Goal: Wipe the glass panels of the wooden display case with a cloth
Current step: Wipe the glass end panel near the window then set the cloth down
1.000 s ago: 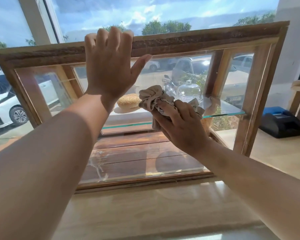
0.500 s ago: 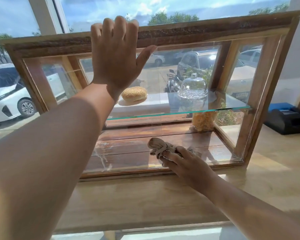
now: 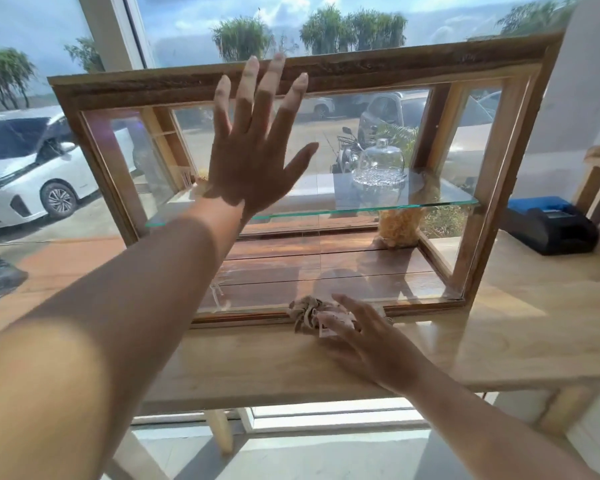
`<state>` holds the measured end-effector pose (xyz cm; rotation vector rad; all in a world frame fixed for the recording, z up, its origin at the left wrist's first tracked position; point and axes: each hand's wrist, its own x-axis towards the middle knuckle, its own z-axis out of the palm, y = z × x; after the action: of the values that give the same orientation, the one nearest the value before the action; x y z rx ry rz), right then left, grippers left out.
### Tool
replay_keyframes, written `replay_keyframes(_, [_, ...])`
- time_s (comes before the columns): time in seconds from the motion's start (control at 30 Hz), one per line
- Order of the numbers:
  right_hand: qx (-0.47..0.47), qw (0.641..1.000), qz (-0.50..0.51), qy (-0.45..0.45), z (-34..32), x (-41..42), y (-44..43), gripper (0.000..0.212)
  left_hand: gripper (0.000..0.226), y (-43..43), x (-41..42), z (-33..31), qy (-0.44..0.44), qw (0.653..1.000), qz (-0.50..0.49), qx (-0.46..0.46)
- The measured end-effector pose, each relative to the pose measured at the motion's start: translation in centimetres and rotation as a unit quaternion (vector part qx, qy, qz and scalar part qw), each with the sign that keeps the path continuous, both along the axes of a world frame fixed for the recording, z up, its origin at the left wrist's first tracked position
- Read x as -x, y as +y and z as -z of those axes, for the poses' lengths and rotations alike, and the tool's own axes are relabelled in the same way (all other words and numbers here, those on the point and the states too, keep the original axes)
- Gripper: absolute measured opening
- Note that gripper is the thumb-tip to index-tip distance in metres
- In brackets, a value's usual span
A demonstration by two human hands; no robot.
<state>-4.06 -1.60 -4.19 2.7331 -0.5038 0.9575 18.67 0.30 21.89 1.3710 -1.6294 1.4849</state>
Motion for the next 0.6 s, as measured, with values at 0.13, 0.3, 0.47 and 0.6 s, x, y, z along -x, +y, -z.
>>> replay_keyframes(0.13, [-0.115,0.979,0.086,-0.147,-0.3,1.4,0.6,0.046,0.057,1.7,0.8,9.0,0.026,0.996,0.053,-0.071])
replay_keyframes(0.3, [-0.324,0.867,0.201,-0.321,-0.8,2.2,-1.2,0.025,0.061,3.2,2.3,18.7,0.018,0.946,0.16,-0.281])
replay_keyframes(0.47, [-0.367,0.839,0.262,-0.304,-0.5,2.4,-1.5,0.015,0.078,3.0,5.2,22.8,0.026,0.863,0.116,-0.492])
replay_keyframes(0.6, [-0.358,0.858,0.259,-0.263,-0.4,2.4,-1.4,0.019,0.073,3.4,5.4,23.3,0.039,0.852,0.092,-0.514])
